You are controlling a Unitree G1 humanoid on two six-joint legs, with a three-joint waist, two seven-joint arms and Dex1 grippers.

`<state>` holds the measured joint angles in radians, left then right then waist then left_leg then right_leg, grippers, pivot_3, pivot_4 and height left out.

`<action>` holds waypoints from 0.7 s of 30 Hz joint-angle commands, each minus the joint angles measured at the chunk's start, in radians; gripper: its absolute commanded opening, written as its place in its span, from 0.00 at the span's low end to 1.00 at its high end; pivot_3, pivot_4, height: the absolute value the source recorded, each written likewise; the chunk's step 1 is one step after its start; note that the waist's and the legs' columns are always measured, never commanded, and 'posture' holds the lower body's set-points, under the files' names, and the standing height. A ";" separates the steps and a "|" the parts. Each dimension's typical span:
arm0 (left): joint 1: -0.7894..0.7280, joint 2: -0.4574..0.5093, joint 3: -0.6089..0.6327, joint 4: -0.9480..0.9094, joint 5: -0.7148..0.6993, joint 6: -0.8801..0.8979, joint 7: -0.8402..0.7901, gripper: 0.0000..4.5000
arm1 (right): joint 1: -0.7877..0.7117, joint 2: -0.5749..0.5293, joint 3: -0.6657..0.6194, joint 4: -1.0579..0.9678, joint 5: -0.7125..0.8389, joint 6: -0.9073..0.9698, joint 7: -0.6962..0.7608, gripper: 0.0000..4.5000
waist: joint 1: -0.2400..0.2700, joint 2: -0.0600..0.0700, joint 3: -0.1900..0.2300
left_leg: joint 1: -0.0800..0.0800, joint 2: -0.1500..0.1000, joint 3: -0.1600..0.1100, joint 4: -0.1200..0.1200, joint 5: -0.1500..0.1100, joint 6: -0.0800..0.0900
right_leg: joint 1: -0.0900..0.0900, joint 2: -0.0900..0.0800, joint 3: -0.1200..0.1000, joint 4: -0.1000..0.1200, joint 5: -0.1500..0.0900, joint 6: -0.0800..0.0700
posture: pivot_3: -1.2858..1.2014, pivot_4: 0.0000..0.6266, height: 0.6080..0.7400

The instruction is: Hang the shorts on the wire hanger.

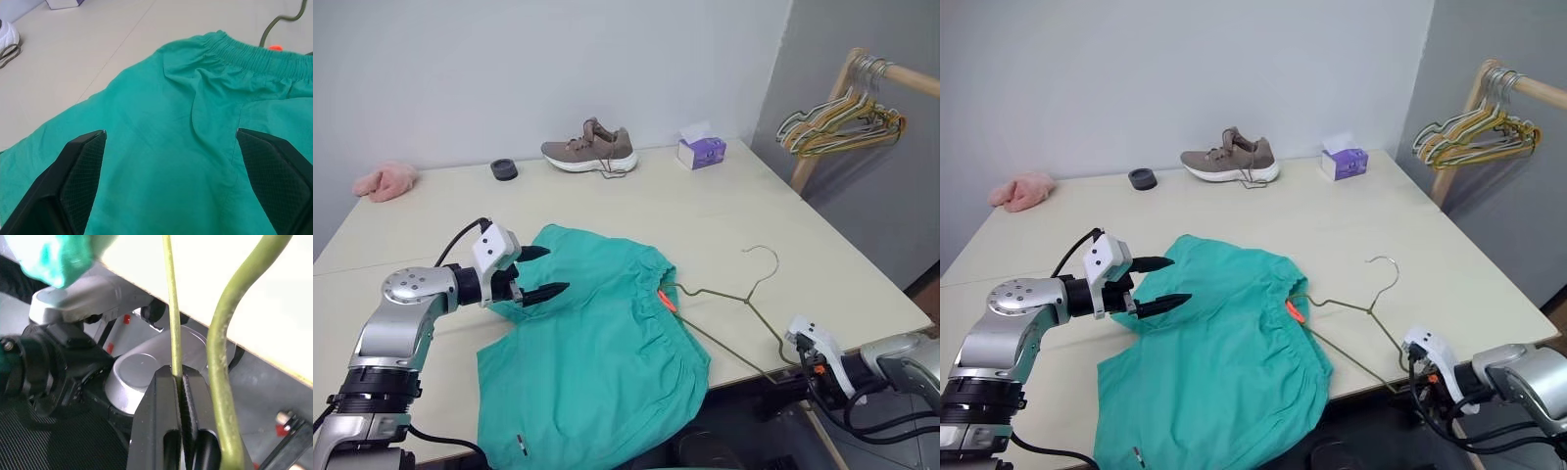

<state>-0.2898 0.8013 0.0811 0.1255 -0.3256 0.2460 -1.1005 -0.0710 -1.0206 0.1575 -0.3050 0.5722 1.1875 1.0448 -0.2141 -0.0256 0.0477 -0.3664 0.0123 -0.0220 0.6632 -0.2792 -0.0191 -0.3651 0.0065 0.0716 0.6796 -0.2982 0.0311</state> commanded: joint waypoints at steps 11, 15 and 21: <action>-0.001 -0.006 0.012 -0.010 0.030 -0.067 0.012 0.99 | -0.175 0.004 0.035 0.065 0.045 0.183 -0.050 0.00 | 0.020 0.000 0.000 | -0.001 0.000 0.000 0.000 0.000 0.000 | -0.002 0.000 0.000 0.001 0.000 0.000 | 0.45 0.00 1.00; 0.005 -0.009 0.015 -0.010 0.033 -0.073 0.016 0.99 | -0.167 -0.041 0.041 0.031 0.091 0.173 0.009 0.00 | 0.025 0.000 0.000 | -0.004 0.000 0.000 0.000 0.000 0.000 | -0.004 -0.001 0.000 0.000 0.000 0.000 | 0.45 0.00 1.00; 0.002 -0.011 0.018 -0.002 0.038 -0.081 0.028 0.99 | -0.217 -0.026 -0.029 0.112 0.142 0.215 0.010 0.00 | 0.024 0.001 0.000 | -0.005 0.000 0.000 0.000 0.000 0.000 | -0.005 -0.002 0.000 0.000 0.000 0.000 | 0.45 0.00 1.00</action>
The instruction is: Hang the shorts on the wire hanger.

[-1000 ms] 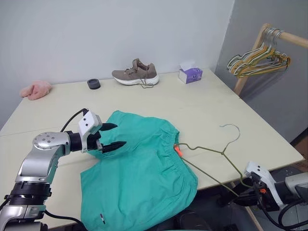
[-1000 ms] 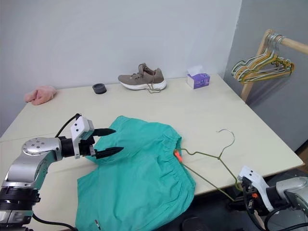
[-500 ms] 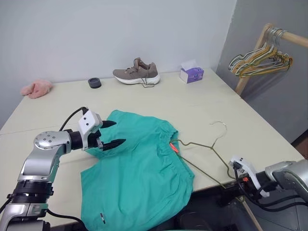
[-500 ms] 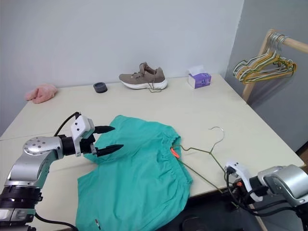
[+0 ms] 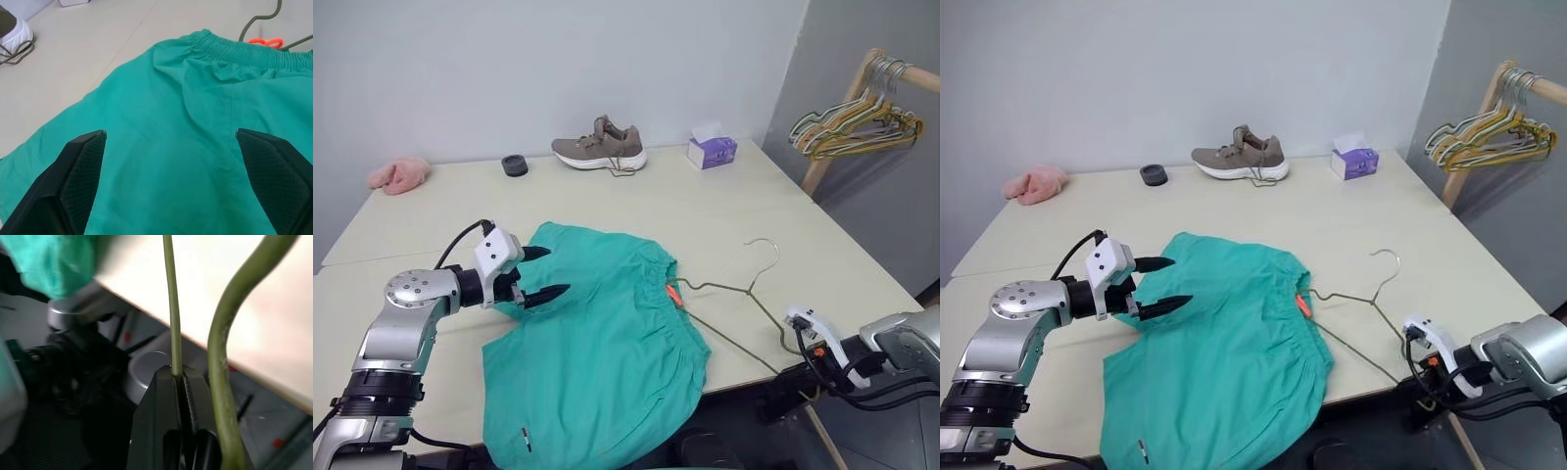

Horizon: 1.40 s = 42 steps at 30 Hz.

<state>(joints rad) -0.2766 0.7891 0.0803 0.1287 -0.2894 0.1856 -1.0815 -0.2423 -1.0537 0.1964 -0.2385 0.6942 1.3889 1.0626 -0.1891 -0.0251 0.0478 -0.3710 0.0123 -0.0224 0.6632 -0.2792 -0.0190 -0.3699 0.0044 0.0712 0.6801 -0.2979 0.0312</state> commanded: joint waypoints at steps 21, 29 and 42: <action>-0.034 -0.004 0.034 0.031 -0.003 -0.022 0.030 0.99 | -0.108 0.106 -0.024 0.056 0.054 0.070 -0.050 0.00 | -0.004 0.001 0.000 | -0.004 0.000 -0.001 0.001 0.000 0.000 | -0.003 0.000 -0.001 0.000 0.000 0.000 | 0.45 0.00 1.00; -0.039 -0.011 0.030 0.023 0.000 -0.022 0.041 0.99 | -0.173 0.279 -0.007 0.148 0.014 0.117 -0.176 0.00 | -0.003 0.000 0.000 | -0.004 0.000 -0.001 0.001 0.000 0.000 | -0.003 0.000 -0.001 0.000 0.001 0.001 | 0.45 0.00 1.00; -0.034 -0.013 0.045 0.008 -0.021 0.007 0.065 0.99 | -0.223 0.543 -0.185 0.027 0.072 0.207 -0.396 0.00 | 0.004 0.001 0.000 | -0.008 -0.001 -0.003 0.001 0.000 0.000 | -0.006 -0.003 -0.002 0.001 0.002 -0.001 | 0.46 0.00 1.00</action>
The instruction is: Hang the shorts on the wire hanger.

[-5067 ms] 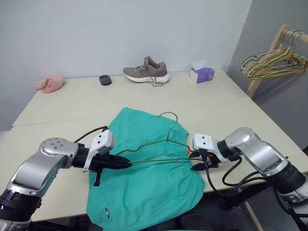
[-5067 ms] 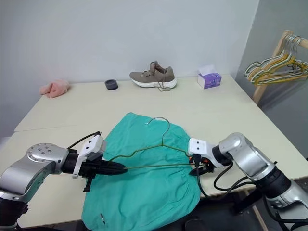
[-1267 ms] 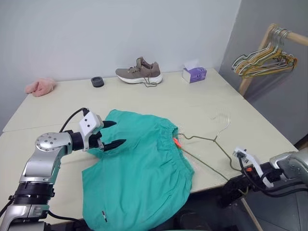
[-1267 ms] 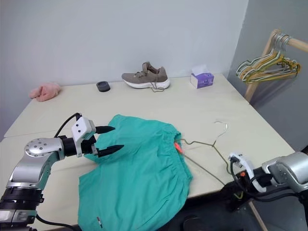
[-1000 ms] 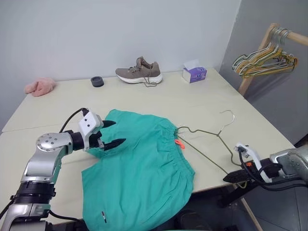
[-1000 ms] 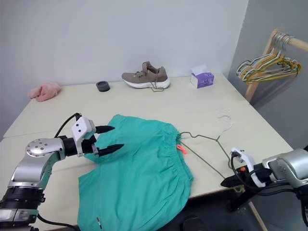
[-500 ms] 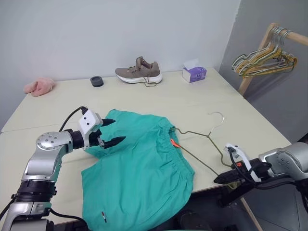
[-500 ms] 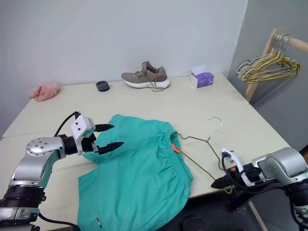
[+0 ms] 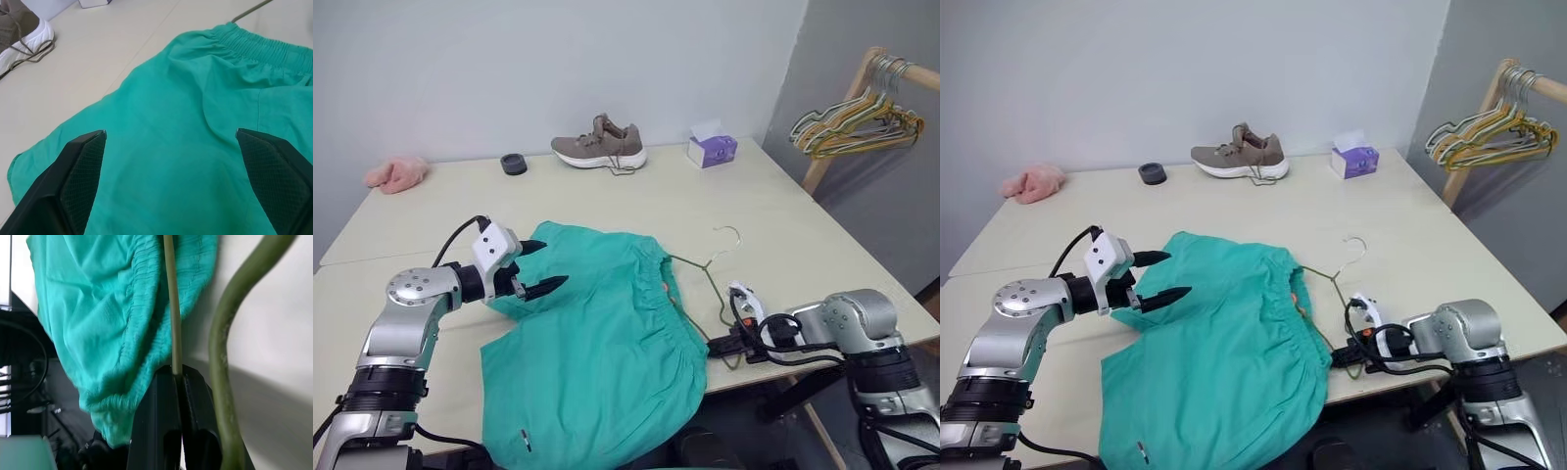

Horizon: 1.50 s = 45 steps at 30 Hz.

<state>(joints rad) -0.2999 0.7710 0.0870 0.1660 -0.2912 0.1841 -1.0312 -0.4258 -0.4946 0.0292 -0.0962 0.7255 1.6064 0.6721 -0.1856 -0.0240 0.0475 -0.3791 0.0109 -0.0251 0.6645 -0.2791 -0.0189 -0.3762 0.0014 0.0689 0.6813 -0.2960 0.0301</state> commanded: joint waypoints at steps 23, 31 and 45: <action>-0.257 0.100 -0.135 0.023 0.033 -0.039 -0.304 0.99 | -0.161 -0.351 0.529 -0.276 -0.559 -0.863 0.220 0.00 | -0.007 0.001 0.000 | -0.003 -0.001 0.001 0.000 0.000 0.000 | -0.004 -0.001 0.000 0.000 0.000 0.002 | 0.45 0.00 1.00; -0.160 0.122 -0.210 -0.088 0.020 -0.008 -0.424 0.99 | -0.172 -0.320 0.509 -0.279 -0.622 -0.892 0.245 0.00 | -0.015 0.001 0.000 | -0.003 0.000 0.001 0.000 0.000 0.000 | -0.004 -0.001 0.000 0.000 0.002 -0.002 | 0.44 0.00 1.00; -0.186 0.072 -0.219 -0.020 0.077 -0.018 -0.361 0.53 | -0.164 -0.292 0.457 -0.342 -0.667 -1.009 0.266 0.00 | -0.013 0.000 0.000 | -0.003 0.000 0.000 0.002 0.000 0.000 | -0.003 -0.001 0.000 0.001 0.001 0.000 | 0.43 0.00 1.00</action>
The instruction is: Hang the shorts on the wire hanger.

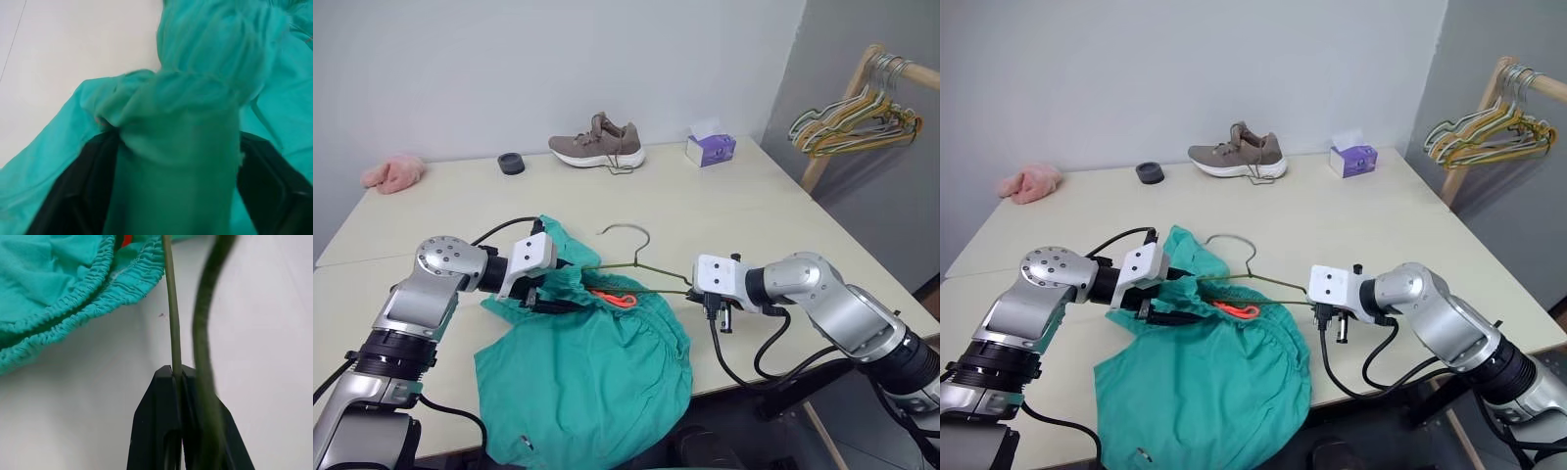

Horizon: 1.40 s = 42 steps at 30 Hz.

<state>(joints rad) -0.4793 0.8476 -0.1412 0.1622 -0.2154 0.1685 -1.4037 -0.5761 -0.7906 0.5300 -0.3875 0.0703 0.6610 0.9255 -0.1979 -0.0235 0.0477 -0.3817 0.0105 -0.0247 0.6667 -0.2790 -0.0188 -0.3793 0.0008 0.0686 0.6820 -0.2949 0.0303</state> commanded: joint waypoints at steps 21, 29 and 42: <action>0.054 0.003 0.083 -0.065 -0.069 0.104 0.069 0.00 | 0.134 -0.216 -0.276 0.106 0.087 -0.252 0.237 0.82 | 0.004 0.000 0.000 | 0.000 -0.001 0.000 0.000 0.000 0.000 | 0.001 -0.001 -0.001 0.000 0.001 -0.002 | 0.44 0.00 1.00; 0.047 -0.011 0.083 -0.080 -0.072 0.117 0.095 0.00 | 0.305 0.030 -0.372 -0.234 0.448 0.402 -0.020 0.99 | -0.003 0.000 -0.001 | 0.003 0.001 -0.002 0.001 0.000 0.000 | 0.003 0.002 -0.001 0.004 -0.001 0.001 | 0.44 0.00 1.00; 0.007 -0.021 0.079 -0.058 -0.059 0.103 0.100 0.00 | 0.335 0.302 -0.255 -0.175 0.447 0.556 -0.289 0.91 | 0.003 0.000 -0.001 | 0.002 0.001 -0.001 0.010 0.000 0.000 | 0.005 0.002 0.000 0.006 -0.001 0.003 | 0.44 0.00 1.00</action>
<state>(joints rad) -0.4456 0.8267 -0.0868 0.1132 -0.2685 0.2897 -1.3157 -0.2182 -0.4970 0.2775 -0.5597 0.5258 1.2334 0.6598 -0.1953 -0.0234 0.0470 -0.3800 0.0111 -0.0258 0.6769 -0.2789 -0.0187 -0.3747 0.0030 0.0688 0.6879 -0.2957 0.0335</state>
